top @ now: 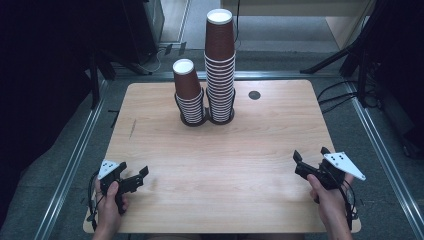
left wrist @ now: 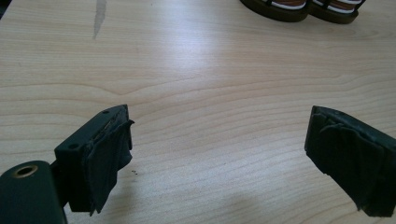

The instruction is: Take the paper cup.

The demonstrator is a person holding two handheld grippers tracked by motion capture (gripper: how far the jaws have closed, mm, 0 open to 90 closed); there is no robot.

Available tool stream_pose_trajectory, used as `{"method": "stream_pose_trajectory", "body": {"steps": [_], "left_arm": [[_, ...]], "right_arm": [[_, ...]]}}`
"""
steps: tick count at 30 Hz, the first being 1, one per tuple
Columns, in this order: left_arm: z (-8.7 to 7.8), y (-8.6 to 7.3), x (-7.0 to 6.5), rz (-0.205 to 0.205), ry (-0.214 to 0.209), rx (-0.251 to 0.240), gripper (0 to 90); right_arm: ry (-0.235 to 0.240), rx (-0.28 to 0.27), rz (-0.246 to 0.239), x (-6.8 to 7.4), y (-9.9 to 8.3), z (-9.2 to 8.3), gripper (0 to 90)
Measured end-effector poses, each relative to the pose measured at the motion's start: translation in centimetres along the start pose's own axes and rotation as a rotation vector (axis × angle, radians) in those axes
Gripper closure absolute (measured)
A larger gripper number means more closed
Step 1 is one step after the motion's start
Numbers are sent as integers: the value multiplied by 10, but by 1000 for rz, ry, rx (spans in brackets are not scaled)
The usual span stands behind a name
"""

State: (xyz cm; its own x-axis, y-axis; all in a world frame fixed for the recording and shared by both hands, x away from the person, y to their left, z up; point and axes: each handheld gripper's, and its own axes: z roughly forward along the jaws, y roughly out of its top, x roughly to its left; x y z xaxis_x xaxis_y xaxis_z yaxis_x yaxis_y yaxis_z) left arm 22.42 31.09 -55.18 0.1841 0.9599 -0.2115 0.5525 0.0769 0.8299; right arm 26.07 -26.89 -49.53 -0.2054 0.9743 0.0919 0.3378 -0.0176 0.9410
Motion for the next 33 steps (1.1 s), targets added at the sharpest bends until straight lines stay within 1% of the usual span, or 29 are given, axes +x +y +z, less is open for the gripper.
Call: {"method": "stream_pose_trajectory", "body": {"steps": [1,2,3,6,7,8,10,11,13,14,15,16,17,20,23,24,25,29,31,33], "left_arm": [[0,0,0,1,2,-4,75],[0,0,0,1,2,-4,75],[0,0,0,2,1,-4,75],[0,0,0,-2,-1,-7,75],[0,0,0,-2,-1,-7,75],[-1,0,1,-13,0,-11,75],[-2,0,3,-29,-5,-16,75],[-2,0,3,-29,-5,-16,75],[-2,0,5,-41,-14,-22,75],[-3,0,5,-42,-18,-24,75],[-3,0,5,-37,-18,-23,75],[-3,0,5,-37,-18,-23,75],[-3,-1,4,-32,-15,-23,75],[-3,-1,4,-31,-13,-23,75],[-3,-1,4,-34,-16,-21,75],[-3,-1,4,-34,-16,-21,75],[-3,-1,4,-34,-13,-21,75],[-2,0,4,-38,7,-16,75],[-2,0,4,-36,6,-18,75],[-3,0,4,-36,5,-18,75]], "right_arm": [[9,-6,-9,5,5,1,79],[9,-6,-9,5,5,1,79],[23,-14,-17,12,10,2,79],[45,-18,-24,22,16,6,79],[45,-18,-24,22,16,6,79],[58,-17,-31,28,21,9,80],[69,-27,-44,34,25,11,94],[69,-27,-44,34,25,11,94],[71,-39,-47,40,32,15,110],[71,-39,-47,40,32,15,110],[76,-46,-26,42,38,17,109],[76,-46,-26,42,38,17,109],[80,-52,-20,45,43,19,102],[87,-54,-16,49,48,20,88],[95,-53,-28,56,57,24,79],[95,-53,-28,56,57,24,79],[103,-52,-38,60,62,26,66],[111,-57,-47,67,69,28,65],[114,-67,-60,73,74,30,65],[116,-68,-62,75,75,31,65]]}}
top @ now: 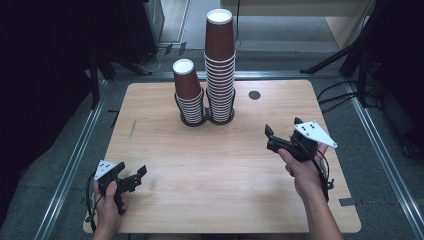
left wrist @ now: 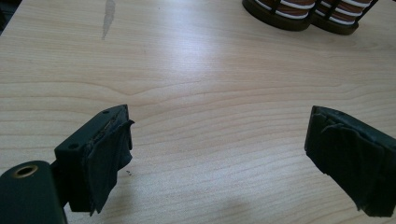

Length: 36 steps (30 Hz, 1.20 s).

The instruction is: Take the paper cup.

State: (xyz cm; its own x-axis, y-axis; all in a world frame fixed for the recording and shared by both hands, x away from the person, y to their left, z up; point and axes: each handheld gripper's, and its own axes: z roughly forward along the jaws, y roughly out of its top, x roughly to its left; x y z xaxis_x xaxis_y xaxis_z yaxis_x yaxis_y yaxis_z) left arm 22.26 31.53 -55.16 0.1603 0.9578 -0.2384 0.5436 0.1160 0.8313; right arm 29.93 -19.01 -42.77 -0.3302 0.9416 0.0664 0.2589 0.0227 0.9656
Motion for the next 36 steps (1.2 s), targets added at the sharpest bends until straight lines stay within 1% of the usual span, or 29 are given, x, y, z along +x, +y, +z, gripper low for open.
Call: {"method": "stream_pose_trajectory", "body": {"steps": [5,11,15,17,18,19,21,22,26,32,36], "left_arm": [[0,0,-1,3,4,1,75],[1,0,-2,8,7,4,75],[1,0,-2,10,5,5,75],[1,0,-2,11,4,6,75],[1,0,-2,14,4,7,75],[1,0,-2,14,4,7,75],[1,0,-1,14,2,12,75],[1,0,-1,14,2,12,75],[1,0,-2,17,1,14,75],[1,0,-2,19,0,12,75],[2,0,-2,15,-4,16,75]], "right_arm": [[14,-1,14,8,7,10,64],[24,-3,18,15,14,18,61],[33,0,26,23,21,27,51],[37,-1,24,25,22,29,47],[45,1,27,28,25,32,41],[45,1,27,28,25,32,41],[51,-2,22,34,31,37,38],[51,-2,22,34,31,37,38],[51,-12,24,39,41,46,38],[56,-23,23,45,51,53,38],[61,-28,17,53,61,61,34]]}}
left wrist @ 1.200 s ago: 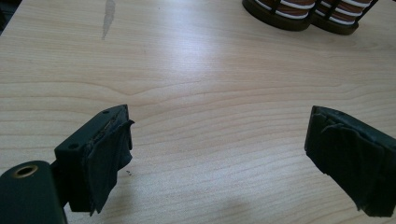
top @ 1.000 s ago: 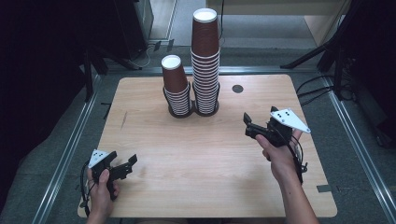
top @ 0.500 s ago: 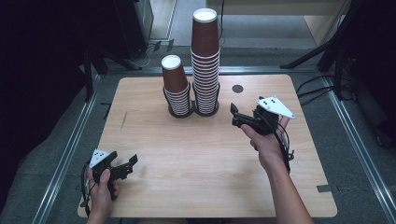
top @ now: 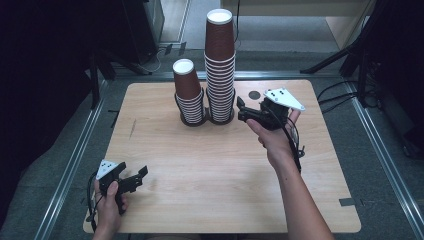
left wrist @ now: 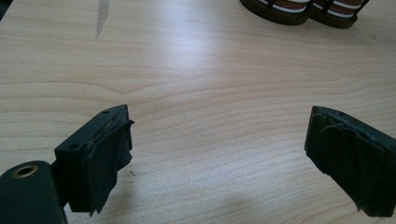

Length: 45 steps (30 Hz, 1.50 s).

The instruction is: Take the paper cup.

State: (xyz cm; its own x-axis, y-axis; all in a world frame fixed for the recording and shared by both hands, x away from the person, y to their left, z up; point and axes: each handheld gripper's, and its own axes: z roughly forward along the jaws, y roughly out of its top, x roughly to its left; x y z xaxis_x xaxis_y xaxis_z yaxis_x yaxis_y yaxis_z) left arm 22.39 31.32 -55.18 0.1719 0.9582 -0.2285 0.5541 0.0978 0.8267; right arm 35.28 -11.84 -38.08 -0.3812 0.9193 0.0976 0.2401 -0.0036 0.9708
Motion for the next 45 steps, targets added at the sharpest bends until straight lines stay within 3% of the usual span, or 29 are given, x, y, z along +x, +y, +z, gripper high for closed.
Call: {"method": "stream_pose_trajectory", "body": {"steps": [13,18,25,26,34,45], "left_arm": [[0,0,0,-2,-6,3,75],[0,0,0,-1,-6,2,75],[1,0,0,1,-7,2,75],[1,0,0,0,-9,2,75],[1,0,0,0,-14,3,75],[1,0,0,0,-15,4,75]], "right_arm": [[40,-20,-40,25,20,24,4],[49,-16,-28,35,28,37,0],[25,-18,-30,43,41,52,0],[-18,-20,-46,46,45,58,0],[-28,-27,-41,50,58,76,0],[-36,-38,7,51,73,97,0]]}}
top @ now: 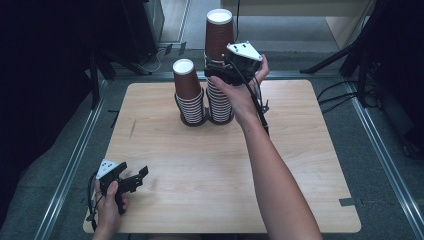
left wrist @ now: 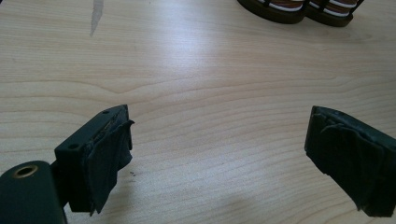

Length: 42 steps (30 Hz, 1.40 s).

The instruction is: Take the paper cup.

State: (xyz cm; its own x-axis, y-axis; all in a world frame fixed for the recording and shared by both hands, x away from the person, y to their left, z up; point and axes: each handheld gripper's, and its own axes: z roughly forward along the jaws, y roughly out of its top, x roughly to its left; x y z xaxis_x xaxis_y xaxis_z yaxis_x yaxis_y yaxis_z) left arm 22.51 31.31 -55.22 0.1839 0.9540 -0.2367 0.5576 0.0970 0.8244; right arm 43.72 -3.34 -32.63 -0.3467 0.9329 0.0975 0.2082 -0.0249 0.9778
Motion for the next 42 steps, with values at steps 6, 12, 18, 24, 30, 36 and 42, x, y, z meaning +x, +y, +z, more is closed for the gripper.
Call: {"method": "stream_pose_trajectory", "body": {"steps": [6,12,18,24,30,36,42], "left_arm": [[0,0,1,-4,0,1,75],[0,0,1,-4,-2,1,75],[0,0,0,-1,-5,0,75],[0,0,1,-4,-12,0,75],[0,0,1,-4,-12,0,75],[0,0,1,-4,-14,-1,76],[0,0,1,-5,-14,-2,75]], "right_arm": [[2,-23,0,4,9,11,0],[-24,-21,-16,9,12,21,0],[-31,-34,5,11,11,35,0],[-66,-63,38,11,11,41,0],[-72,-63,24,12,10,43,82],[-81,-59,10,13,11,42,88],[-83,-70,10,14,13,42,97]]}}
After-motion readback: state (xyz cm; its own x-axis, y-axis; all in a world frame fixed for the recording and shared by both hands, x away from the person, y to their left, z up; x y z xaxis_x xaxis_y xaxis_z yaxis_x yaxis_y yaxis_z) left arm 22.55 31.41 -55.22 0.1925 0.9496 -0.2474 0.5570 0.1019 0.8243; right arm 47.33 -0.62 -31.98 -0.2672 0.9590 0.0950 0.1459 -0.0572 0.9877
